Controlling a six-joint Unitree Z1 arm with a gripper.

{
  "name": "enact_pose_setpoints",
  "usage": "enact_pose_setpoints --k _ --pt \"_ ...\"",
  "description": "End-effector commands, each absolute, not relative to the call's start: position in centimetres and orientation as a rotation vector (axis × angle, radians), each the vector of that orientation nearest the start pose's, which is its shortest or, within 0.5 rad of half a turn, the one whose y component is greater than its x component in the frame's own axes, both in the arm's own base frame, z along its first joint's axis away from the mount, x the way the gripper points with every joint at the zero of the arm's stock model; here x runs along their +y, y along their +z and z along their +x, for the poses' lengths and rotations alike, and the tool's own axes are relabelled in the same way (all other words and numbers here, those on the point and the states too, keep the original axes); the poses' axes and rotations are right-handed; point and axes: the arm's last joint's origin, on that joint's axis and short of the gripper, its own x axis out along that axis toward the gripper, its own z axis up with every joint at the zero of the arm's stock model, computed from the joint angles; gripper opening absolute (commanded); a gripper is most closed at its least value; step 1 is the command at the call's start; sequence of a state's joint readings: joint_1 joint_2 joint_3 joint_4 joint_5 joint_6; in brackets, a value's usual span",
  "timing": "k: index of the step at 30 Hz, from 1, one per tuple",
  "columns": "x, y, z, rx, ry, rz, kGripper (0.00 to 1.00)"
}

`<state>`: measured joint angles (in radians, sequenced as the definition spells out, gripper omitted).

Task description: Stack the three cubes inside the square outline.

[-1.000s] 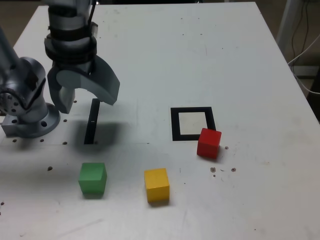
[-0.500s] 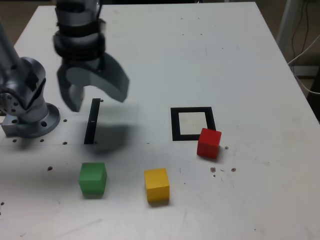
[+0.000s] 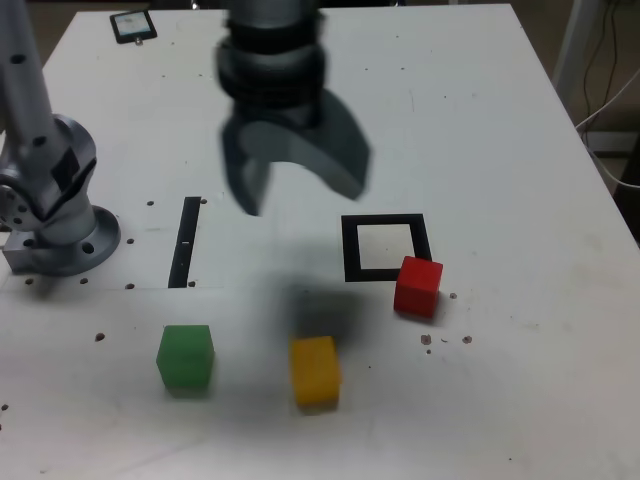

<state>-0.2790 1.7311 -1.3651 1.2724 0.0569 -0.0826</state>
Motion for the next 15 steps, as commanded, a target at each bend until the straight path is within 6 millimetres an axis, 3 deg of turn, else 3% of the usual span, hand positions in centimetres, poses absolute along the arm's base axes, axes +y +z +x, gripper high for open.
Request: enact_pose_setpoints --k 1,8,15 --pt "-8.0 30.6 27.3 1.607 -0.106 0.222 0.98" --pt "-10.9 29.1 31.2 1.620 -0.131 0.282 0.97" --pt "-12.0 26.3 34.0 1.658 -0.183 0.337 0.96"
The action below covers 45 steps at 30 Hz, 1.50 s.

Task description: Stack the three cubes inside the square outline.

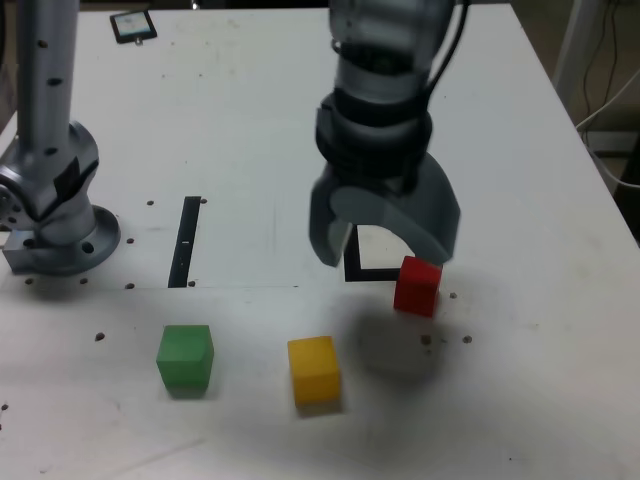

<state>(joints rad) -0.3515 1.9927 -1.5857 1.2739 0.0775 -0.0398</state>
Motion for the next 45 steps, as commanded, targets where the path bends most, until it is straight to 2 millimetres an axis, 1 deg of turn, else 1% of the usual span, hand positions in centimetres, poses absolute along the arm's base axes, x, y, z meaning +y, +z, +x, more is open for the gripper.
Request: enact_pose_setpoints --k 1,6,15,24,28,32,35,40,43,45 --pt "-12.0 26.0 34.3 1.661 -0.188 0.342 0.96" --pt "-12.2 24.7 35.6 1.672 -0.209 0.367 0.93" --pt "-12.0 23.1 36.7 1.692 -0.210 0.406 0.89" --pt "-12.1 21.8 38.0 1.684 -0.278 0.448 0.80" --pt "-12.2 21.7 38.1 1.688 -0.279 0.455 0.73" --pt "-12.1 21.6 38.3 1.696 -0.273 0.458 0.63" --pt "-12.0 21.6 38.3 1.698 -0.268 0.461 0.57" --pt "-11.9 21.6 38.4 1.699 -0.266 0.459 0.50" --pt "-11.9 21.5 38.5 1.702 -0.269 0.452 0.49" --pt "-11.8 21.4 38.6 1.703 -0.271 0.447 0.45"
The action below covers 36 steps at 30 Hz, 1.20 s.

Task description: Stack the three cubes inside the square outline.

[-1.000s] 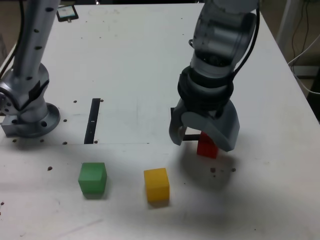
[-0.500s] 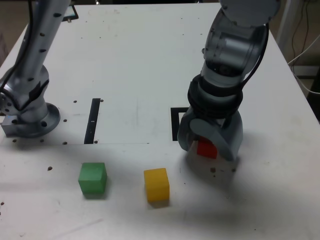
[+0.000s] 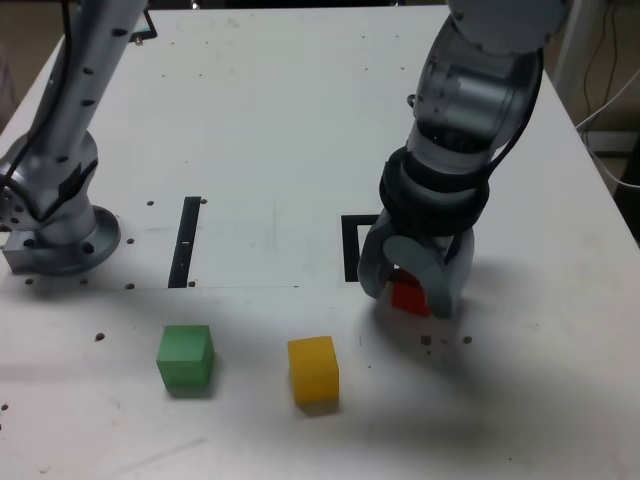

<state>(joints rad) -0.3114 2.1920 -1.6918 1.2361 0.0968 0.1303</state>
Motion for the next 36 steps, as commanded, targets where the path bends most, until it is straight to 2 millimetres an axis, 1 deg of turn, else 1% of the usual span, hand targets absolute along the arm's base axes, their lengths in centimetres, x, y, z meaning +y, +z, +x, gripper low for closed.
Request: enact_pose_setpoints --k 1,5,8,11,14,18,24,28,36 --pt "-11.9 21.4 38.6 1.702 -0.273 0.445 0.42" --pt "-11.9 21.5 38.7 1.696 -0.275 0.440 0.31" --pt "-11.9 21.6 38.7 1.692 -0.277 0.436 0.28" --pt "-11.7 22.0 38.5 1.688 -0.274 0.430 0.27" --pt "-11.0 22.9 37.8 1.685 -0.247 0.410 0.27" --pt "-9.3 23.6 36.4 1.687 -0.194 0.350 0.27" --pt "-6.9 23.9 34.7 1.660 -0.148 0.265 0.28" --pt "-5.9 23.9 34.5 1.660 -0.128 0.217 0.28" --pt "-4.0 23.6 35.4 1.648 -0.079 0.161 0.28"
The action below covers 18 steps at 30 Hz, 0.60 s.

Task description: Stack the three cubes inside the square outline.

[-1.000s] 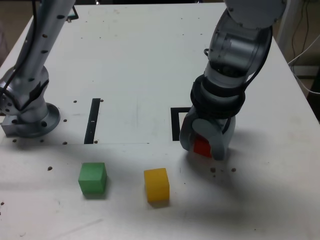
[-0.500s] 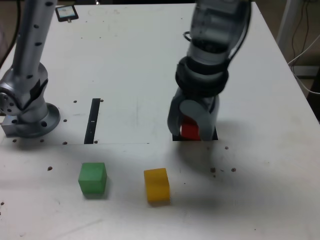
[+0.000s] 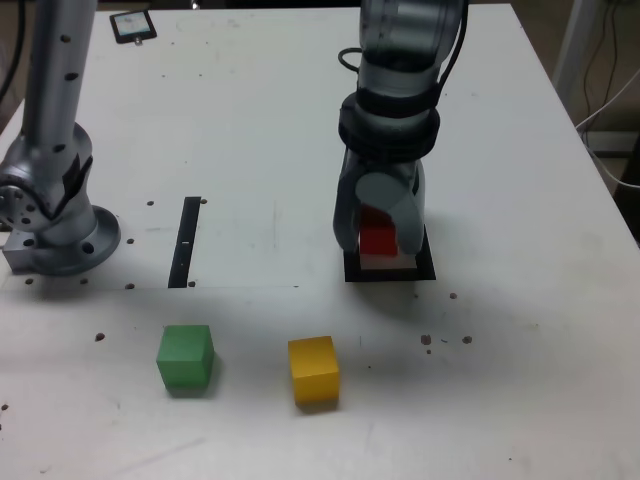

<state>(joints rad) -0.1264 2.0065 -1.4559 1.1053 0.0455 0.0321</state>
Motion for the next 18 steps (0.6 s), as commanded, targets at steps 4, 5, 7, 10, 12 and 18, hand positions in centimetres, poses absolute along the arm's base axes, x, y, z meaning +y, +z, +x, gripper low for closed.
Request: enact_pose_setpoints --k 4,5,7,10,12,18 --pt "-3.3 23.3 35.5 1.666 -0.061 0.150 0.28" --pt "-3.2 23.2 35.5 1.673 -0.059 0.148 0.28" --pt "-3.0 23.0 35.6 1.683 -0.055 0.146 0.28" --pt "-2.9 22.7 35.7 1.692 -0.053 0.142 0.28" --pt "-2.9 22.4 35.9 1.698 -0.055 0.138 0.28" --pt "-3.0 21.7 36.5 1.712 -0.067 0.133 0.42"
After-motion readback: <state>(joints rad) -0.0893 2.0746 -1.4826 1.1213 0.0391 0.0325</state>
